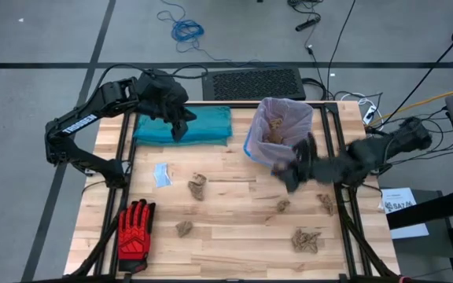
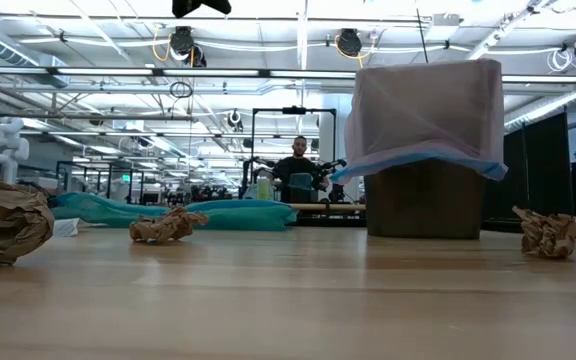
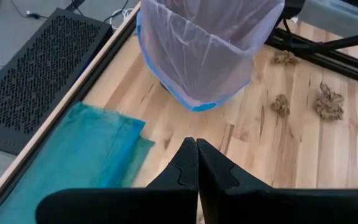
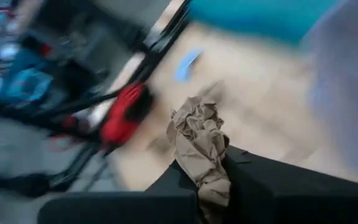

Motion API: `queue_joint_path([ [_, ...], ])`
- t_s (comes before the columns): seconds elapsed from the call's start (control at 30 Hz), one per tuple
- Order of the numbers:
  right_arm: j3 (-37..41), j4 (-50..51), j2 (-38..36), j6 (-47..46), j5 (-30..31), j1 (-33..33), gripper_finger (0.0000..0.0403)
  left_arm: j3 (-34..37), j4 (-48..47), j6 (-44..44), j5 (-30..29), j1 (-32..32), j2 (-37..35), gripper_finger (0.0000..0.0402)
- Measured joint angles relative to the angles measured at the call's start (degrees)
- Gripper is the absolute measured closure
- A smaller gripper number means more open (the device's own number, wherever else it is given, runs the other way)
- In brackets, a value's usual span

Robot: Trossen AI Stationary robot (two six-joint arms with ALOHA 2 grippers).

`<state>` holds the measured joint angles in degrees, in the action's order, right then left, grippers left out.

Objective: Place trash/remove bag and relplace
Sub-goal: Put the brown napkin into the trash bin

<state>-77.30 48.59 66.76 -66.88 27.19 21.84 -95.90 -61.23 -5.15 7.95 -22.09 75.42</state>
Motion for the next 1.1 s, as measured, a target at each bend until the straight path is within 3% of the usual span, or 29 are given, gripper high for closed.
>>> queue_joint_path([
  [0.13,-5.3,7.67,-0.02,13.05,-2.06,-10.77,0.0403,0.0,-0.03,-0.37,0.01,0.01,0.0,0.0402],
  [0.3,-6.64,10.52,0.02,27.45,-11.68,-24.7,0.0403,0.0,-0.01,-1.04,0.1,0.51,0.02,0.0402],
  [0.5,-6.73,13.65,0.72,38.82,-15.24,-35.43,0.0403,-0.04,1.68,-6.19,-2.23,1.24,0.48,0.0402],
  [0.77,-6.75,24.06,5.97,41.24,-15.36,-41.0,0.0381,-0.04,2.29,-7.63,-2.7,1.72,0.42,0.0402],
  [1.1,-6.73,22.92,10.69,41.08,-15.61,-41.39,0.024,-0.04,1.73,-4.26,-2.85,1.75,0.39,0.0402],
])
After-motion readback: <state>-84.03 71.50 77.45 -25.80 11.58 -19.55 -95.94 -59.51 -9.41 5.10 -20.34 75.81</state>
